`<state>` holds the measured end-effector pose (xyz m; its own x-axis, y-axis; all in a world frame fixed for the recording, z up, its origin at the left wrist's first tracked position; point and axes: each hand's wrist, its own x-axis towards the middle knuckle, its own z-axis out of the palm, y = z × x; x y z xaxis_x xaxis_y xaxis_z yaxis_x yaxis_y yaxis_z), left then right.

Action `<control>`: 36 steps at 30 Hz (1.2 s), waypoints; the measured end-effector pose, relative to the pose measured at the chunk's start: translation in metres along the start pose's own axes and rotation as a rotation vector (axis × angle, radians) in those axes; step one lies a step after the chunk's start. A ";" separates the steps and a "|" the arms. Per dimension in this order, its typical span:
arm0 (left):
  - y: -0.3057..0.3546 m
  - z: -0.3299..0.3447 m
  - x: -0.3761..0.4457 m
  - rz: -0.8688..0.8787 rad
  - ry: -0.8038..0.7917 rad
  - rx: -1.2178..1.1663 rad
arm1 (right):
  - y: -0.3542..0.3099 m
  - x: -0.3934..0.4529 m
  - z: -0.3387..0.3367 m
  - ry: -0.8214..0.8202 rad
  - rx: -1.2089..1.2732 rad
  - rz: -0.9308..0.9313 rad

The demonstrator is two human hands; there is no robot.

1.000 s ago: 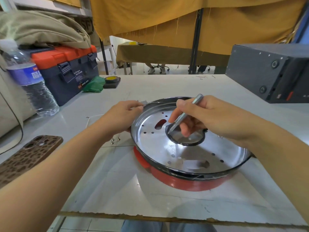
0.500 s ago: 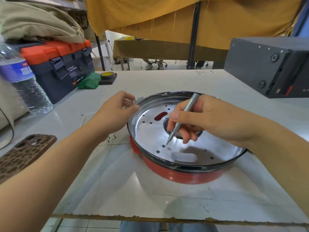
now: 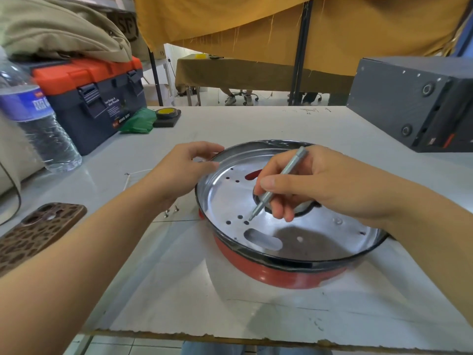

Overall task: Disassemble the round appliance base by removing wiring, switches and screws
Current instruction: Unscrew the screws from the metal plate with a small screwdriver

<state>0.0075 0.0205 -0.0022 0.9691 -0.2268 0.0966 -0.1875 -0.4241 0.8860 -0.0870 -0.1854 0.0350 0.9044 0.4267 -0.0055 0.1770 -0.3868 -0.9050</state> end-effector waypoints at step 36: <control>-0.002 0.024 -0.001 -0.042 -0.142 -0.339 | -0.001 0.047 0.008 0.054 -0.014 0.028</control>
<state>0.0031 0.0010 -0.0149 0.9385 -0.3451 0.0142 -0.0615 -0.1266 0.9900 -0.0482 -0.1584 0.0318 0.9286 0.3711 -0.0070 0.1569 -0.4096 -0.8986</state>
